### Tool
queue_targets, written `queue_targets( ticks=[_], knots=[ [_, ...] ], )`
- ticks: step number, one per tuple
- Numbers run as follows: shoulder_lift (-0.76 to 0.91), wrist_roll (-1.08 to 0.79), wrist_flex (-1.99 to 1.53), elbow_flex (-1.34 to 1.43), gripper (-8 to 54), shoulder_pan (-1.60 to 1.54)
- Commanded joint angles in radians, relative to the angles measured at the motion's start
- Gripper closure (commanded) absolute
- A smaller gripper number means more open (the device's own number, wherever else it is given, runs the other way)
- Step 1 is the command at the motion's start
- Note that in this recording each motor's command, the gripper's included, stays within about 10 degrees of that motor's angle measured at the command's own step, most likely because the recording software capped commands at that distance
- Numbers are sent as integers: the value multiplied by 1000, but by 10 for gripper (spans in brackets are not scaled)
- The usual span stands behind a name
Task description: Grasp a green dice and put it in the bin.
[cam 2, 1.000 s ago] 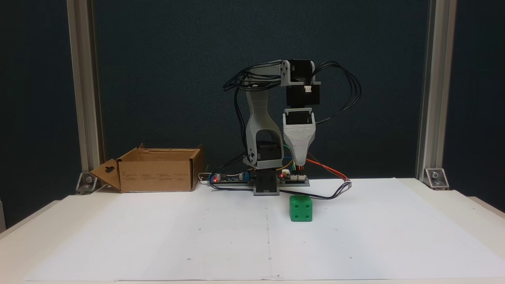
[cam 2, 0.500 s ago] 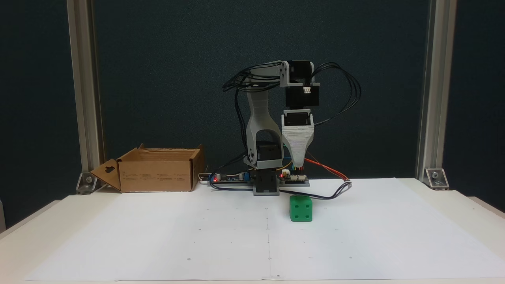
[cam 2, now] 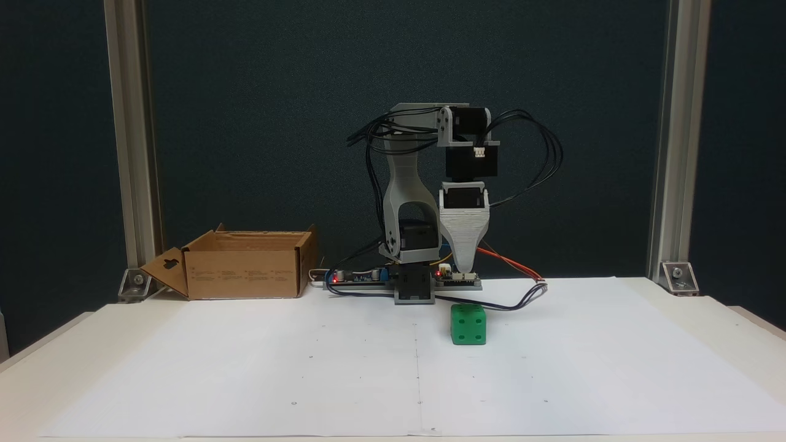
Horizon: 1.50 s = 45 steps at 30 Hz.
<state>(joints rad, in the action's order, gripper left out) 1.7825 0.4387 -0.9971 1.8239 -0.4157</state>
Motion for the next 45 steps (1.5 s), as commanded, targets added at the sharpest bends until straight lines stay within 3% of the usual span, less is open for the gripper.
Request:
queue_targets(
  ticks=[1, 16, 45],
  knots=[
    [3, 58, 21, 2, 21, -8],
    [2, 117, 169, 127, 23, -17],
    [-173, 166, 301, 210, 24, -44]
  ],
)
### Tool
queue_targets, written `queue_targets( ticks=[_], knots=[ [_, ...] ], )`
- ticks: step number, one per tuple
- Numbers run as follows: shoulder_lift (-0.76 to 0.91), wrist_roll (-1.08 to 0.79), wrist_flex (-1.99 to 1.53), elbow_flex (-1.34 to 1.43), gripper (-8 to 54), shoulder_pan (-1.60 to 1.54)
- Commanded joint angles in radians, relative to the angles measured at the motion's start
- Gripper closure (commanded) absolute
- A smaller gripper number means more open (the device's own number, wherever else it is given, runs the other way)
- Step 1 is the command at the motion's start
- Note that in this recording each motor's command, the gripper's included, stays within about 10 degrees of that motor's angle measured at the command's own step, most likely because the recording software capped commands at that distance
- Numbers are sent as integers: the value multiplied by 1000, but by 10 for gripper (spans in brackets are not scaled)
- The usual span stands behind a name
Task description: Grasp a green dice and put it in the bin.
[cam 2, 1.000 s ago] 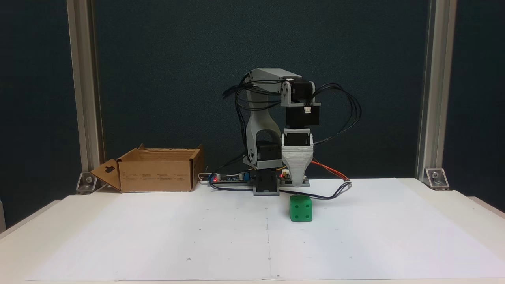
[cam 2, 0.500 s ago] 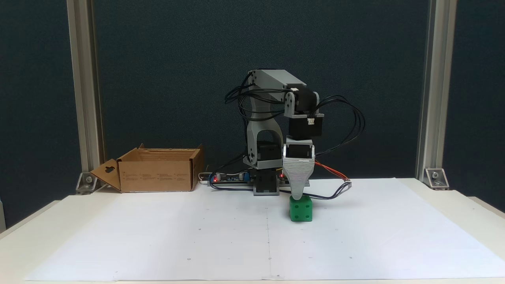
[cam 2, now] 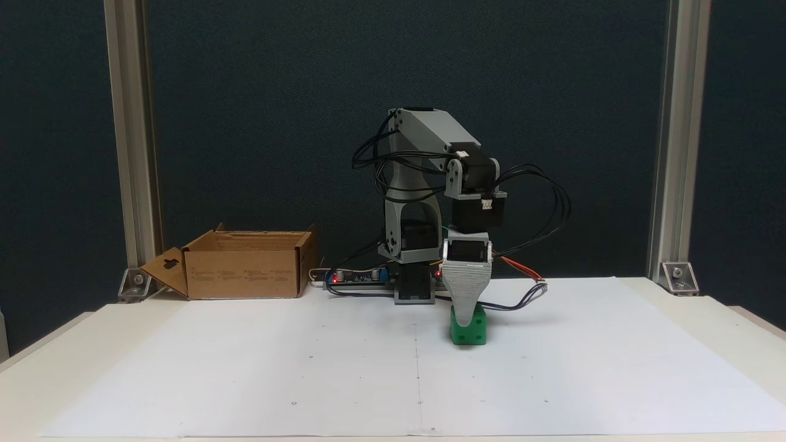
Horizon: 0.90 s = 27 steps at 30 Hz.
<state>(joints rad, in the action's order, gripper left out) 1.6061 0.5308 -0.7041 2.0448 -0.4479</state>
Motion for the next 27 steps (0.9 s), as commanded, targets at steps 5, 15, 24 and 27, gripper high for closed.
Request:
queue_targets(
  ticks=[5, 15, 24, 27],
  knots=[
    [-23, 97, 9, -9, 26, -12],
    [-75, 107, 40, -9, 33, -15],
    [-101, 106, 60, -9, 42, -18],
    [-104, 106, 61, -9, 44, -18]
  ],
)
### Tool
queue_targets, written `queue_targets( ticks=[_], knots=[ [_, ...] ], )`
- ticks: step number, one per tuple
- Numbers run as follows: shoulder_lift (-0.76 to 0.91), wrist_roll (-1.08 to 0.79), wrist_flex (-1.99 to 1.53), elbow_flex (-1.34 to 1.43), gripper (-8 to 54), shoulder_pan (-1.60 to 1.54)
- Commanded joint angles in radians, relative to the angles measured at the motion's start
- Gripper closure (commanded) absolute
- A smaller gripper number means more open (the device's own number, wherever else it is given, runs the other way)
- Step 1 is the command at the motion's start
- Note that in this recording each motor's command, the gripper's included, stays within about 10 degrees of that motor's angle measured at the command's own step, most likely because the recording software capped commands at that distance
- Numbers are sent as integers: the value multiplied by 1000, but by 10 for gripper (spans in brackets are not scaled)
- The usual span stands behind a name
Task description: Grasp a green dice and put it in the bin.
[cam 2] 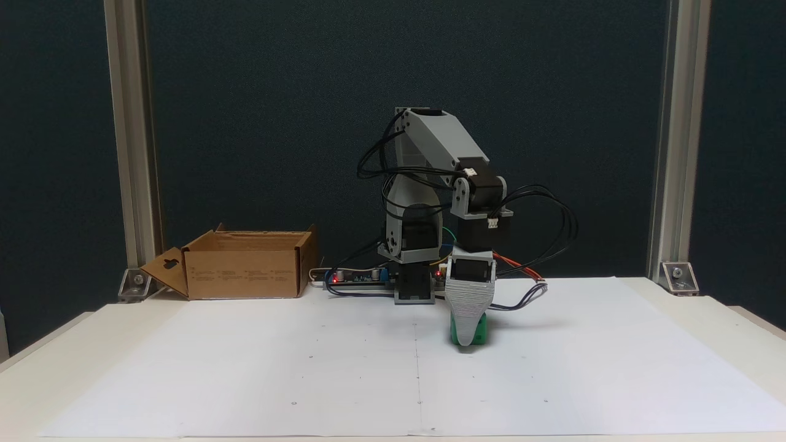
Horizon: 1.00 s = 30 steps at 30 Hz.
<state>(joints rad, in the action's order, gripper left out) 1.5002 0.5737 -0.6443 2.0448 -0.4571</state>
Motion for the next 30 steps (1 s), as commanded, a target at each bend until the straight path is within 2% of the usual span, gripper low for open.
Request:
queue_targets(
  ticks=[1, 29, 30],
  knots=[
    [2, 63, 2, -9, 44, -9],
    [-2, 60, 2, 15, 52, 6],
    [-2, 60, 2, 15, 65, 6]
  ],
)
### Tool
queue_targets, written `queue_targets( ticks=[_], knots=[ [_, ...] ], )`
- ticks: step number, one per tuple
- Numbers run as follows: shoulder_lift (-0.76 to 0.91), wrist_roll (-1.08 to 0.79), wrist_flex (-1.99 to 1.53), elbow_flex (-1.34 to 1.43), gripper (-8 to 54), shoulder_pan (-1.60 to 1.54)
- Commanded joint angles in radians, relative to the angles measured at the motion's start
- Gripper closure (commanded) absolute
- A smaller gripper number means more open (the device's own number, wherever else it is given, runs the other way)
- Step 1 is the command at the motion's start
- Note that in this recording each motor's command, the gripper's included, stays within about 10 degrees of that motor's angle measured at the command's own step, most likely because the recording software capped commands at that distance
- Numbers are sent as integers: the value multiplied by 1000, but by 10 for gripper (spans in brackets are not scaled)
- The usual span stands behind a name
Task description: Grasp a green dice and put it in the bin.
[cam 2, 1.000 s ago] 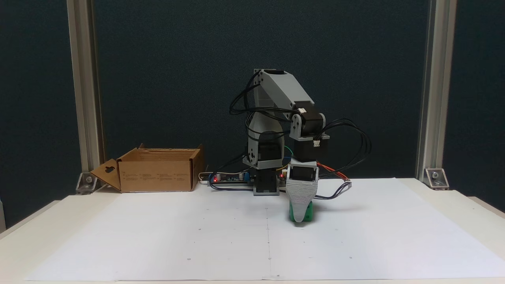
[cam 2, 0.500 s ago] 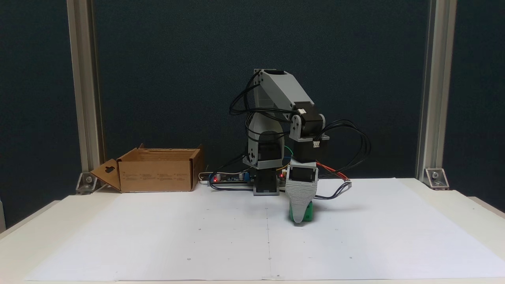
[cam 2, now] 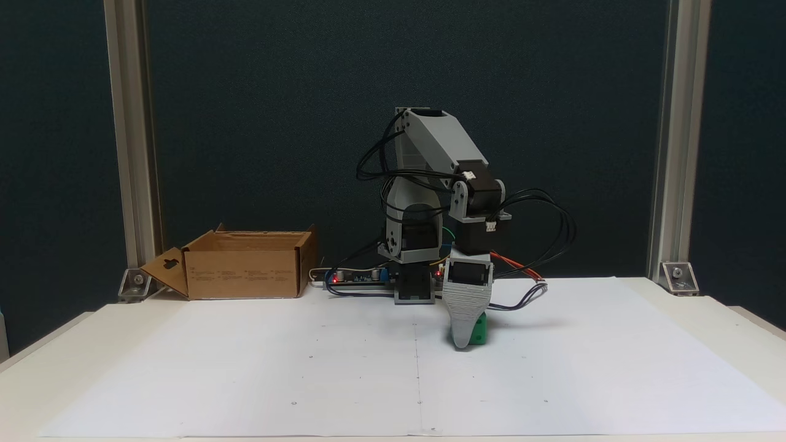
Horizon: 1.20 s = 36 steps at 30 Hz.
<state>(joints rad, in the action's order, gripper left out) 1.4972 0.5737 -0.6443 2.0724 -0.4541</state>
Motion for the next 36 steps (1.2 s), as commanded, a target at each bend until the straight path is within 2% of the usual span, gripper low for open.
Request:
queue_targets(
  ticks=[1, 3, 6, 7, 8, 11, 19, 29, 36],
  knots=[
    [2, 61, 2, -12, 100, 2],
    [2, 60, 2, -12, 156, 2],
    [2, 60, 5, -12, 164, 2],
    [2, 60, 5, -12, 191, 2],
    [2, 60, 3, -12, 248, 2],
    [25, 61, 3, -9, 336, 3],
    [75, 60, 8, -11, 339, 14],
    [314, 37, -18, -37, 339, 40],
    [370, -110, -285, -370, 339, 173]
  ],
)
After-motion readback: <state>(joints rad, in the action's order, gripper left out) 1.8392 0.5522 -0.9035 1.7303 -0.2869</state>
